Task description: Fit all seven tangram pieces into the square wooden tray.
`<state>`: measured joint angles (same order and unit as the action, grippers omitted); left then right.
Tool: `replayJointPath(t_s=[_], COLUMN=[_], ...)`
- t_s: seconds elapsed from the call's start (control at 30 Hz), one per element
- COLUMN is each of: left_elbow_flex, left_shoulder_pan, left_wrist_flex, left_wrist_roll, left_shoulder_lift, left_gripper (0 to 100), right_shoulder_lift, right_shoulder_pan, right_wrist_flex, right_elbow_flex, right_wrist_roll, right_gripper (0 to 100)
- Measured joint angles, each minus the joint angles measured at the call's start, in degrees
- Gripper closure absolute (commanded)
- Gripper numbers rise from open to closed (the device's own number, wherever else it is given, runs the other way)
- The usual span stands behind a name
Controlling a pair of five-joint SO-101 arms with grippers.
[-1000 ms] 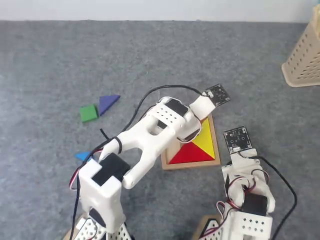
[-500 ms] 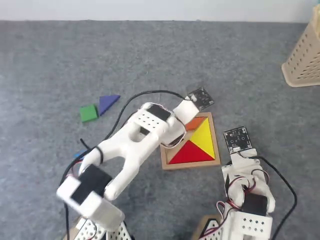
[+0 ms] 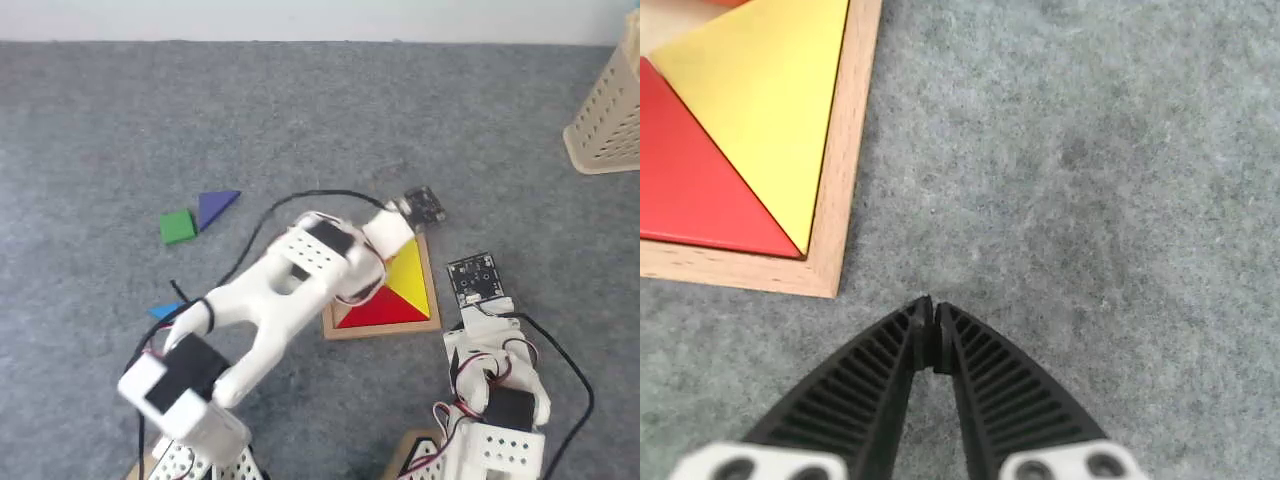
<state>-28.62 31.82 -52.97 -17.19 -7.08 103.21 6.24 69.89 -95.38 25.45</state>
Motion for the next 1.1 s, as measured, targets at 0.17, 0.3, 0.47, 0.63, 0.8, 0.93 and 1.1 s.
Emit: replayJointPath(t_s=[0.17,0.3,0.47,0.63,0.8,0.93,1.1], left_elbow_flex=[1.14,1.23,1.23,1.41,1.58,1.58,1.76], left_shoulder_pan=[-1.23,-3.69,-4.84,-7.03,-11.08,-11.69,-11.96], left_wrist_flex=[0.0,0.0,0.09,0.09,0.97,1.05,1.14], left_wrist_roll=[-0.26,-2.29,-4.04,-4.75,-6.07,-6.24,-6.24], left_shoulder_lift=[-1.23,-1.76,-1.76,-1.67,-1.67,-1.76,-1.76], left_gripper=[90,90,90,90,90,90,90], right_shoulder_lift=[0.0,0.0,0.0,0.0,0.0,0.0,0.0], right_shoulder_pan=[0.0,0.0,0.0,0.0,0.0,0.0,0.0], right_wrist_flex=[0.0,0.0,0.0,0.0,0.0,0.0,0.0], right_elbow_flex=[0.0,0.0,0.0,0.0,0.0,0.0,0.0], right_wrist_roll=[0.0,0.0,0.0,0.0,0.0,0.0,0.0], right_gripper=[99.1,99.0,99.0,99.1,99.1,99.1,99.1])
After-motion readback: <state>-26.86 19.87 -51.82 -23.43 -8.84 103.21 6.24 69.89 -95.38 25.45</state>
